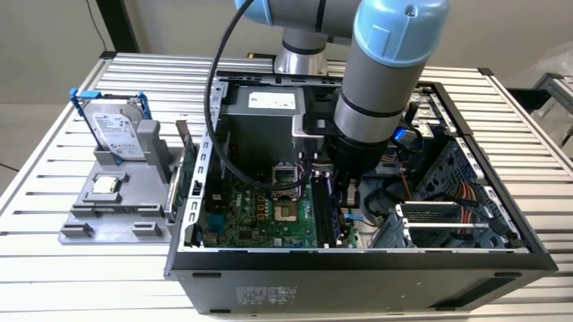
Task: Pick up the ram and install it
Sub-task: 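Press down the ram until it locks into place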
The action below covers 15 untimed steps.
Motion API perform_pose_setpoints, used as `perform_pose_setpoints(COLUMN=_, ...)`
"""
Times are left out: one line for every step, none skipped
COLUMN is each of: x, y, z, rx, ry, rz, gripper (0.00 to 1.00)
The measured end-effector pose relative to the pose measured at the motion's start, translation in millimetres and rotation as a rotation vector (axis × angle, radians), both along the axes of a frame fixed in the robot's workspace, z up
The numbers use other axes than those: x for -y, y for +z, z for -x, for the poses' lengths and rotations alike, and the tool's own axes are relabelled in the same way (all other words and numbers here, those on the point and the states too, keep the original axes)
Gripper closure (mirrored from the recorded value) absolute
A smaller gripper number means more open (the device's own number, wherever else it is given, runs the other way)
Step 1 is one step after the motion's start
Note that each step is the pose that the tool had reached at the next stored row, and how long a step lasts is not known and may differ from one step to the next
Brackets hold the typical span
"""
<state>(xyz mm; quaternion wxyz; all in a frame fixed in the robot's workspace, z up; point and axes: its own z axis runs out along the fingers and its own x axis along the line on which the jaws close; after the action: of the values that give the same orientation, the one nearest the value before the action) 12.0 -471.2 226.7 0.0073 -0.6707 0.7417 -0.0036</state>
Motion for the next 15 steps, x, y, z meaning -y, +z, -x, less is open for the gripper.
perform_pose_setpoints(x=0.0, y=1.7, z=0.0, rx=-0.0004, ry=0.000, rz=0.0001, gripper=1.00)
perform_pose_setpoints(x=0.0, y=4.0, z=0.0, rx=-0.0007, ry=0.000, rz=0.0001, gripper=1.00)
perform_pose_setpoints(x=0.1, y=6.7, z=0.0, rx=-0.0010, ry=0.000, rz=0.0005, gripper=1.00)
perform_pose_setpoints(x=0.0, y=8.5, z=0.0, rx=-0.0011, ry=0.000, rz=0.0004, gripper=1.00)
perform_pose_setpoints(x=0.1, y=10.2, z=0.0, rx=-0.0012, ry=0.000, rz=0.0005, gripper=1.00)
perform_pose_setpoints(x=0.1, y=12.4, z=0.0, rx=-0.0012, ry=0.000, rz=0.0004, gripper=1.00)
perform_pose_setpoints(x=0.1, y=14.7, z=0.0, rx=-0.0012, ry=0.000, rz=0.0004, gripper=1.00)
perform_pose_setpoints(x=0.1, y=16.8, z=0.0, rx=-0.0012, ry=0.000, rz=0.0004, gripper=1.00)
perform_pose_setpoints(x=0.1, y=19.0, z=0.0, rx=-0.0014, ry=0.000, rz=0.0006, gripper=1.00)
perform_pose_setpoints(x=0.1, y=21.1, z=0.0, rx=-0.0023, ry=0.000, rz=0.0010, gripper=1.00)
perform_pose_setpoints(x=0.1, y=22.9, z=0.0, rx=-0.0032, ry=0.000, rz=0.0011, gripper=1.00)
perform_pose_setpoints(x=0.1, y=24.2, z=0.0, rx=-0.0037, ry=0.000, rz=0.0012, gripper=1.00)
perform_pose_setpoints(x=0.1, y=25.7, z=0.0, rx=-0.0040, ry=0.000, rz=0.0014, gripper=1.00)
perform_pose_setpoints(x=0.1, y=27.6, z=0.0, rx=-0.0041, ry=0.000, rz=0.0016, gripper=1.00)
perform_pose_setpoints(x=0.0, y=29.8, z=0.0, rx=-0.0042, ry=0.000, rz=0.0021, gripper=1.00)
